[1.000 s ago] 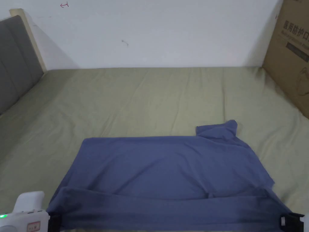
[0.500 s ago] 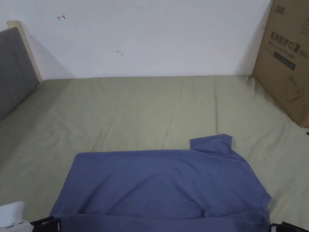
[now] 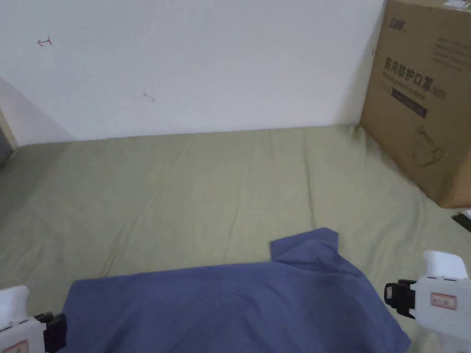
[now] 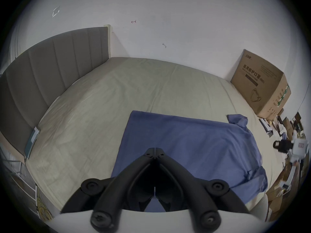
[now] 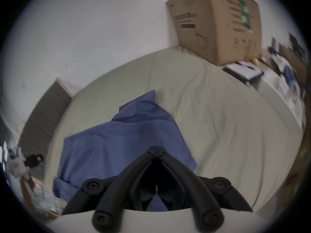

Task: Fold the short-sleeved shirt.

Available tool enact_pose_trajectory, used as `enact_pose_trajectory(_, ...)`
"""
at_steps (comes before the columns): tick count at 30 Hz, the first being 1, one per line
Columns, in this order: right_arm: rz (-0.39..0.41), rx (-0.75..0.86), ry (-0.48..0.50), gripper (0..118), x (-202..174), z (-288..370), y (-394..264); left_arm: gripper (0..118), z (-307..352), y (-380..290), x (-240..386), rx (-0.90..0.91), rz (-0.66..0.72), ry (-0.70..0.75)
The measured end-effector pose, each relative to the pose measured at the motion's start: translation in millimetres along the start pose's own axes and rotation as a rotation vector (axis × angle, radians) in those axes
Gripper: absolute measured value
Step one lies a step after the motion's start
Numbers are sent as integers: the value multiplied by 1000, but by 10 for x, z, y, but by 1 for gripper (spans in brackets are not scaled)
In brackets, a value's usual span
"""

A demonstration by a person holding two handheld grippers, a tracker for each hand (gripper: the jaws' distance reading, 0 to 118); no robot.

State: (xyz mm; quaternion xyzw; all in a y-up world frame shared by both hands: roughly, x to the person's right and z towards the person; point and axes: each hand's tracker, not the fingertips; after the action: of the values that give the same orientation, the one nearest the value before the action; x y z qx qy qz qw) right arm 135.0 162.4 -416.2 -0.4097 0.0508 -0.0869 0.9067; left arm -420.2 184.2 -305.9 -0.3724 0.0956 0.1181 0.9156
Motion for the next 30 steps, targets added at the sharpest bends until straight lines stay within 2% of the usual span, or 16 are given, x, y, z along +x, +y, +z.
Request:
enact_pose_trajectory(1, 47, -36, -33, 73, -38, -140, 89, 0, -89, 32, -3, -16, -6, 8)
enact_pose_trajectory(2, 90, -73, -42, 90, -67, -336, 203, 0, -160, 79, 11, -29, -7, 13)
enact_pose_trajectory(4, 115, -112, -14, 92, -71, -721, 377, 0, -305, 122, 5, -50, -15, 25)
enact_pose_trajectory(7, 95, -171, -42, 90, -53, -1268, 628, 0, -469, 142, -20, -73, -27, 40)
enact_pose_trajectory(11, 49, -254, 24, 90, -23, -1855, 846, 0, -677, 223, -80, -89, -29, 57)
enact_pose_trajectory(12, 46, -294, 1, 90, -50, -1999, 876, 0, -726, 241, -102, -92, -23, 58)
enact_pose_trajectory(14, 103, -361, -44, 82, -137, -2160, 813, 0, -805, 236, -128, -104, -11, 64)
enact_pose_trajectory(15, 155, -369, -109, 81, -196, -2223, 764, 0, -851, 239, -149, -114, -4, 67)
enact_pose_trajectory(16, 161, -327, -105, 80, -265, -2156, 772, 6, -902, 252, -181, -124, 1, 64)
enact_pose_trajectory(17, 155, -320, -109, 72, -303, -2090, 763, 25, -947, 264, -216, -130, 5, 63)
enact_pose_trajectory(19, 265, -287, -114, 47, -384, -2025, 724, 85, -1089, 370, -301, -141, 75, 39)
enact_pose_trajectory(20, 303, -299, -120, 39, -414, -2034, 714, 91, -1181, 424, -338, -145, 108, 33)
enact_pose_trajectory(21, 332, -309, -123, 31, -408, -2055, 731, 91, -1279, 496, -374, -132, 140, 27)
enact_pose_trajectory(23, 332, -318, -130, 6, -457, -2061, 769, 91, -1494, 607, -430, -133, 168, 54)
enact_pose_trajectory(28, 317, -321, -138, 4, -485, -2033, 795, 89, -2146, 790, -515, -229, 94, 93)
enact_pose_trajectory(30, 292, -317, -133, 4, -473, -1987, 784, 70, -2339, 773, -448, -258, 53, 87)
